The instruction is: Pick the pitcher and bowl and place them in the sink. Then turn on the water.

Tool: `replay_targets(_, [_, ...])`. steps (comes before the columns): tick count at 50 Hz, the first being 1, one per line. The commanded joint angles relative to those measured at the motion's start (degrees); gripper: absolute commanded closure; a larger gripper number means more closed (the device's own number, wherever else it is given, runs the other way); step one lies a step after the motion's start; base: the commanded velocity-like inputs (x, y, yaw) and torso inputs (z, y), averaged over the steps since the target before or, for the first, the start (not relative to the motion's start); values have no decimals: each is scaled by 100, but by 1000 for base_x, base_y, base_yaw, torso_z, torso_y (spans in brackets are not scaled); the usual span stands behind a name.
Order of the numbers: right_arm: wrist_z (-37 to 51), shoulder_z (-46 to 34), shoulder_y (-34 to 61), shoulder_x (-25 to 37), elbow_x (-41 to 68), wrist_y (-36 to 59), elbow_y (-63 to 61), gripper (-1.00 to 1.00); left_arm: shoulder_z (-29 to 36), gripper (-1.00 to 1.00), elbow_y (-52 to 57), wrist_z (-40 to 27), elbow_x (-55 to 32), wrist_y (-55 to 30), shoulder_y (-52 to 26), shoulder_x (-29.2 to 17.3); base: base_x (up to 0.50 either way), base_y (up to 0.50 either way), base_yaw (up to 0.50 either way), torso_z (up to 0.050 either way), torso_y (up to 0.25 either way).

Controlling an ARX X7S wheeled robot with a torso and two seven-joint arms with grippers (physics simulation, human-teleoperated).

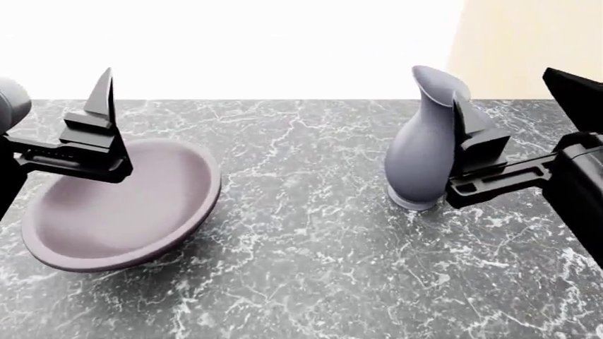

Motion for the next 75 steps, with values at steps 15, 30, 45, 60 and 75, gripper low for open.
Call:
replay_targets(15, [-1490,-475,683,413,-669,429,1583,-100,250,-100,-21,-191,-185,132,-168,-113,0,0,0,0,0])
replay_targets(30, [-1966,-919,899,541,-1151,466,1813,-100,419,-100,-47,-432,-419,228,-314,-192,0,0,0,0,0])
replay_targets(45, [-3928,-1109,223,864,-2443,-107,1868,-100,769,-100,-98,-721,-599,276,-580,-194,0,0,0,0,0])
replay_targets(60, [-4016,-1443,449,904,-2686,-124,2127,-100,776,-100,-99,-677,-545,355,-536,-221,0,0,0,0,0])
replay_targets(75, [-4521,-1715,268,1015,-3248,-487,2583,-100,791,-100,-94,-568,-367,408,-419,-202,0,0,0,0,0])
